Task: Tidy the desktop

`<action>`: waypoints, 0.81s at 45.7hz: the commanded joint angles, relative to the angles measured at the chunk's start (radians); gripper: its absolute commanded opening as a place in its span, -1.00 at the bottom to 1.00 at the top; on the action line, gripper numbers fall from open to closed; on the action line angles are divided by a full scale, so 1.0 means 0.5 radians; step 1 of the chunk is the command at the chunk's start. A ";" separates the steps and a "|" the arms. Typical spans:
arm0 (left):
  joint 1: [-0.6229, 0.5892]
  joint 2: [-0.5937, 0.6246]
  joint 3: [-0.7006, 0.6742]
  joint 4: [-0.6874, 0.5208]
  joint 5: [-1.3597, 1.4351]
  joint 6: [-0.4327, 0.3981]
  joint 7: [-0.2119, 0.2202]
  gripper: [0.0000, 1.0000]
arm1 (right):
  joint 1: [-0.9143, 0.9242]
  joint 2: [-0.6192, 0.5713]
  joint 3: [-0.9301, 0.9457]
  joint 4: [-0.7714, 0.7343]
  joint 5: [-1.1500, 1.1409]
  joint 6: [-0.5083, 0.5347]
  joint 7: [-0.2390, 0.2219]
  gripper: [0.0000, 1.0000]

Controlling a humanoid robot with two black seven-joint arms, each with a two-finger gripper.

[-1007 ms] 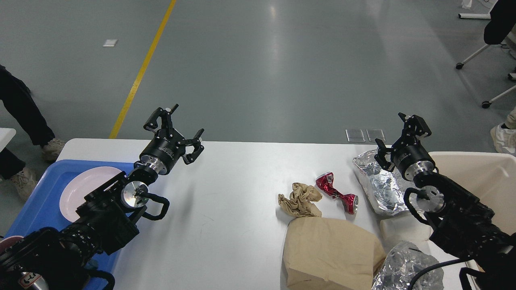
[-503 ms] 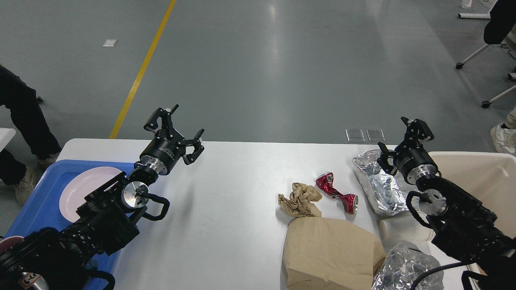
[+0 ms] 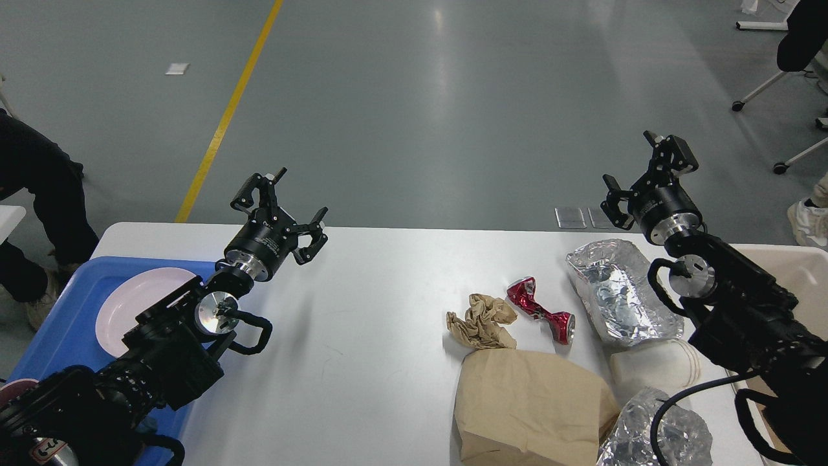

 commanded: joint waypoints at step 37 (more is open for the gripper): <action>0.000 0.000 0.000 0.000 0.000 0.000 -0.001 0.94 | 0.861 -0.693 -1.957 -0.124 -0.019 0.024 0.001 1.00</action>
